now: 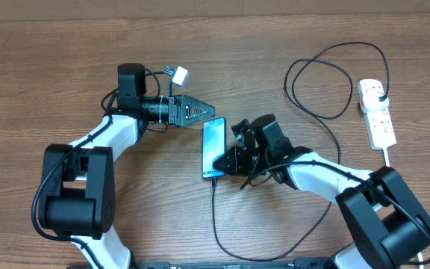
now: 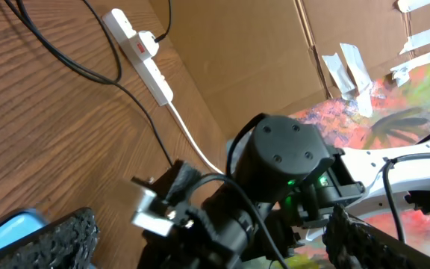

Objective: Plug charger to phone and switch on socket
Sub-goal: 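Lower the phone with the right gripper toward the table, then set the phone down on the table with the right gripper, then open the right gripper and lift it off the phone, then move the right gripper up and right toward the white power strip, then position the right gripper above the power strip's orange switch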

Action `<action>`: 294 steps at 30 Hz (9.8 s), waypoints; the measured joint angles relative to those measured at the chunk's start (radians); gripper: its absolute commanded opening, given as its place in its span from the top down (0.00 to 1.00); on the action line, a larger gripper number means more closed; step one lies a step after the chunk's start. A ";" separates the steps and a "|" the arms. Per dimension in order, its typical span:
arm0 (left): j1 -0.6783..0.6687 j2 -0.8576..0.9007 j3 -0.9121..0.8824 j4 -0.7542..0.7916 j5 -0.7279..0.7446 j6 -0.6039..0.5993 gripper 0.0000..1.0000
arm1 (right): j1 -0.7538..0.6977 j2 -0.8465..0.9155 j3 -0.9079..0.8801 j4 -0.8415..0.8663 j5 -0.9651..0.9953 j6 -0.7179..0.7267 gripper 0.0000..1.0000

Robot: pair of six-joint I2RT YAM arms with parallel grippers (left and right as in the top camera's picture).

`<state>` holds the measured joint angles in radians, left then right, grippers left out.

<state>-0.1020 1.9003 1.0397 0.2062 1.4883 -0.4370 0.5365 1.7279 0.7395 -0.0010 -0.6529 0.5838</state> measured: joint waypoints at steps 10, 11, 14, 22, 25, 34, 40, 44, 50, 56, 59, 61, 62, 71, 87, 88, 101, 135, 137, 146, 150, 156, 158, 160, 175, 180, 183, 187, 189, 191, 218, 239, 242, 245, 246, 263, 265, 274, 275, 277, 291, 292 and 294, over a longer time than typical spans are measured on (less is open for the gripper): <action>0.000 0.000 0.000 0.000 0.000 0.000 0.00 | 0.001 0.044 -0.001 0.051 0.003 0.000 0.90; 0.000 0.000 0.000 0.000 0.000 0.000 0.00 | 0.001 0.053 -0.001 0.053 0.004 0.000 0.90; 0.000 0.000 0.000 0.000 0.000 0.000 0.00 | 0.004 0.074 -0.001 0.073 -0.005 0.000 0.90; 0.000 0.000 0.000 0.000 0.000 0.000 0.00 | 0.039 0.078 -0.001 0.109 0.029 -0.002 0.86; 0.000 0.000 0.000 0.000 0.000 0.000 0.00 | 0.042 0.078 -0.001 0.111 0.056 -0.002 0.85; 0.000 0.000 0.000 0.000 0.000 0.000 0.00 | 0.043 0.078 -0.001 0.113 0.103 -0.001 0.76; 0.000 0.000 0.000 0.000 0.000 0.000 0.00 | 0.043 0.079 -0.001 0.112 0.143 -0.004 0.76; 0.000 0.000 0.000 0.000 0.000 0.000 0.00 | 0.043 0.079 -0.001 0.112 0.155 -0.004 0.76; 0.000 0.000 0.000 0.000 0.000 0.000 0.00 | 0.043 0.079 -0.001 0.112 0.163 -0.004 0.75; 0.000 0.000 0.000 0.000 0.000 0.000 0.00 | 0.043 0.079 -0.001 0.112 0.163 -0.003 0.69; 0.000 0.000 0.000 0.000 0.000 0.000 0.00 | 0.043 0.079 -0.001 0.112 0.163 -0.004 0.68; 0.000 0.000 0.000 0.000 0.000 0.000 0.00 | 0.043 0.079 -0.001 0.113 0.164 -0.004 0.67; 0.000 0.000 0.000 0.000 0.000 0.000 0.00 | 0.043 0.079 -0.001 0.111 0.167 -0.004 0.67; 0.000 0.000 0.000 0.000 0.000 0.000 0.00 | 0.043 0.077 0.000 0.093 0.182 -0.004 0.67; 0.000 0.000 0.000 0.000 0.000 0.000 0.00 | 0.047 0.075 0.003 0.090 0.182 -0.004 0.61; 0.000 0.000 0.000 0.000 0.000 0.000 0.00 | 0.047 0.075 0.003 0.090 0.182 -0.003 0.61; 0.000 0.000 0.000 0.000 0.000 0.000 0.00 | 0.047 0.075 0.008 0.077 0.183 -0.004 0.62; 0.000 0.000 0.000 0.001 0.000 0.000 0.00 | 0.046 0.064 0.109 -0.158 0.291 0.021 0.61; 0.000 0.000 0.000 0.000 0.000 0.000 0.00 | 0.046 0.061 0.123 -0.189 0.321 0.022 0.61; 0.000 0.000 0.000 0.001 0.000 0.000 0.00 | 0.046 0.050 0.147 -0.248 0.438 0.031 0.52; 0.000 0.000 0.000 0.000 0.000 0.000 0.00 | 0.029 0.043 0.152 -0.271 0.476 0.059 0.48; 0.000 0.000 0.000 0.000 0.000 0.000 0.00 | -0.018 0.034 0.161 -0.291 0.487 0.106 0.21; 0.000 0.000 0.000 0.001 0.000 0.000 0.00 | -0.023 0.029 0.164 -0.291 0.486 0.114 0.11; 0.000 0.000 0.000 0.001 0.000 0.000 0.00 | -0.024 0.025 0.165 -0.290 0.486 0.116 0.06; 0.000 0.000 0.000 0.001 0.000 0.000 0.00 | -0.024 0.023 0.170 -0.286 0.477 0.121 0.00; 0.000 0.000 0.000 0.001 0.000 0.000 0.00 | -0.024 0.023 0.170 -0.286 0.475 0.120 0.00; 0.000 0.000 0.000 0.001 0.000 0.000 0.00 | -0.024 0.023 0.170 -0.287 0.475 0.120 0.00; 0.000 0.000 0.000 0.001 0.000 0.000 0.00 | -0.024 0.023 0.170 -0.286 0.475 0.120 0.00; 0.000 0.000 0.000 0.001 0.000 0.000 0.00 | -0.024 0.023 0.170 -0.286 0.474 0.119 0.00; 0.000 0.000 0.000 0.000 0.000 0.000 0.00 | -0.025 0.023 0.170 -0.286 0.473 0.120 0.00; 0.000 0.000 0.000 0.001 0.000 0.000 0.00 | -0.031 -0.056 0.134 -0.375 0.564 0.120 0.00; 0.000 0.000 0.000 0.000 0.001 0.001 0.00 | -0.130 -0.058 0.544 -1.096 0.568 0.100 0.00; 0.000 0.000 0.000 0.001 0.001 0.002 0.00 | -0.158 -0.059 0.703 -1.212 0.641 0.097 0.00; 0.000 0.000 0.000 0.001 0.001 0.003 0.00 | -0.223 -0.063 0.789 -1.253 0.709 0.096 0.00; 0.000 0.000 0.000 0.001 0.001 0.003 0.00 | -0.251 -0.064 0.799 -1.255 0.724 0.096 0.00; 0.000 0.000 0.000 0.001 0.001 0.003 0.00 | -0.731 -0.050 0.804 -1.231 0.783 0.086 0.00; 0.000 0.000 0.000 0.001 0.001 0.003 0.00 | -0.758 -0.039 0.804 -1.249 0.783 0.084 0.00; 0.000 0.000 0.000 0.001 0.001 0.003 0.00 | -0.919 0.076 0.804 -1.261 0.785 0.111 0.00; 0.000 0.000 0.000 0.001 0.001 0.003 0.00 | -0.929 0.092 0.803 -1.249 0.785 0.119 0.00; 0.000 0.000 0.000 0.001 0.001 0.003 0.00 | -0.938 0.116 0.801 -1.232 0.785 0.126 0.00; 0.000 0.000 0.000 0.001 0.001 0.003 0.00 | -0.941 0.262 0.793 -1.105 0.789 0.142 0.00; 0.000 0.000 0.000 0.001 0.001 0.003 0.00 | -0.941 0.270 0.793 -1.099 0.788 0.142 0.00; 0.000 0.000 0.000 0.001 0.001 0.003 0.00 | -0.942 0.286 0.793 -1.089 0.788 0.142 0.00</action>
<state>-0.1020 1.9003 1.0401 0.2070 1.4891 -0.4339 -0.4053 2.0140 1.5330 -1.0901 0.1352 0.7261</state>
